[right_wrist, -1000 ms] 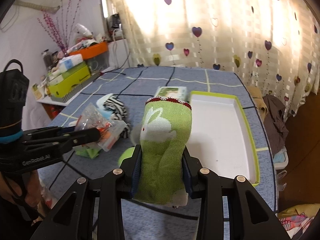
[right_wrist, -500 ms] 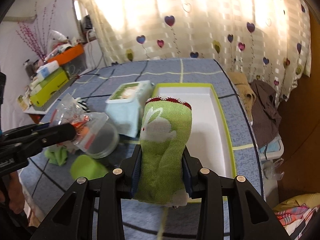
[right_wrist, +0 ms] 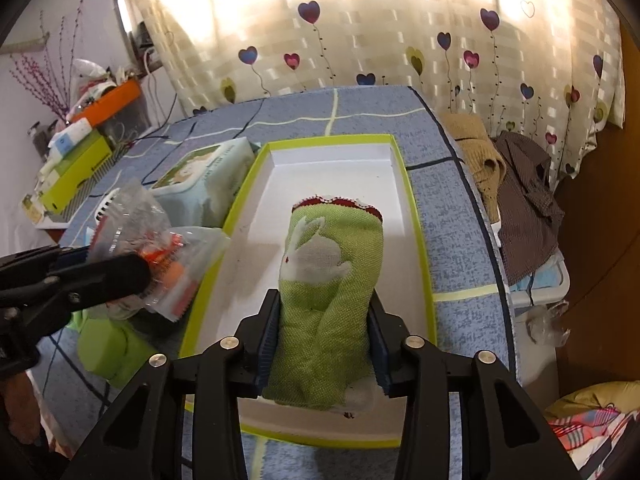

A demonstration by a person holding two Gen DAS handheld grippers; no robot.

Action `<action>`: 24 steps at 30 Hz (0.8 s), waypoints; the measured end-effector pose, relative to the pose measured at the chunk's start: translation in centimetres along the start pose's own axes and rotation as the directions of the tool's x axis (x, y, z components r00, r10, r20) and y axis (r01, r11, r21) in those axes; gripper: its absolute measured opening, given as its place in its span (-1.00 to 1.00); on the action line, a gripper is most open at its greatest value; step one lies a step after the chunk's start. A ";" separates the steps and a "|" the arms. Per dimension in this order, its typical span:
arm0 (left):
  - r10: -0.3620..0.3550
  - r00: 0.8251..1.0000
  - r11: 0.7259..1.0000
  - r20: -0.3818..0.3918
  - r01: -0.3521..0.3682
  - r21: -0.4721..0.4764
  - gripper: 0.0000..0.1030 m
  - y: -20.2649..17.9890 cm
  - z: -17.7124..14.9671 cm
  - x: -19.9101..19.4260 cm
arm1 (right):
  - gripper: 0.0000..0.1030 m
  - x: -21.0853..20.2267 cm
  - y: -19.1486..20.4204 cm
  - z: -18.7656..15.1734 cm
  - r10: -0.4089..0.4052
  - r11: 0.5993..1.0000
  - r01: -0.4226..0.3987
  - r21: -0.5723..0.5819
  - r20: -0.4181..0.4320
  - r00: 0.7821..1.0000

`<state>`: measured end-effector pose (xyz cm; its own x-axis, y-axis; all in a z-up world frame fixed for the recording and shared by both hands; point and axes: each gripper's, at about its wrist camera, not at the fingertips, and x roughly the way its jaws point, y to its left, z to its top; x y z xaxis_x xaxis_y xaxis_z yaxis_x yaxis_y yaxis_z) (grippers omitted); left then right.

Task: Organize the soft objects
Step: 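Carry the green towel into the white box while left gripper carries a snack bag, then open both grippers to release towel and snack bag into the box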

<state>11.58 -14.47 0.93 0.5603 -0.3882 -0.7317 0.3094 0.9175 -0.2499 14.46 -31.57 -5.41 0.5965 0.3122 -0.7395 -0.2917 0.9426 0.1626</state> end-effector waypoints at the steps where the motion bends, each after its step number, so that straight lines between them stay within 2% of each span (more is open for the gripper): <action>1: -0.001 1.000 1.000 -0.009 0.001 0.001 -0.46 -0.1 0.1 0.5 | -0.20 0.1 -0.1 0.0 -0.002 1.000 0.002 -0.003 -0.001 1.000; 12: -0.015 0.997 1.000 -0.080 0.016 0.017 -0.42 -0.8 0.0 3.5 | -0.13 -1.4 -1.2 0.0 -0.013 1.000 0.012 0.011 0.054 0.998; 16: -0.018 0.996 0.999 -0.083 0.021 0.032 -0.12 -1.2 0.0 3.6 | -0.13 -2.0 -1.5 -0.1 -0.015 1.000 0.013 0.020 0.066 0.998; 20: -0.007 0.996 1.000 -0.086 0.008 0.010 -0.11 -0.7 -0.1 3.5 | -0.13 -2.5 -1.4 -0.3 -0.017 1.000 0.015 0.023 0.069 0.997; 24: -0.025 0.998 1.000 -0.063 0.025 0.002 -0.11 -0.7 -0.3 2.3 | -0.13 -3.2 -1.2 -0.6 -0.019 0.999 0.017 0.030 0.072 0.997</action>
<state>12.46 -15.97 -0.79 0.5028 -0.4046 -0.7639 0.3246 0.9074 -0.2669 12.44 -33.74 -3.61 0.6543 0.3022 -0.6933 -0.2592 0.9508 0.1698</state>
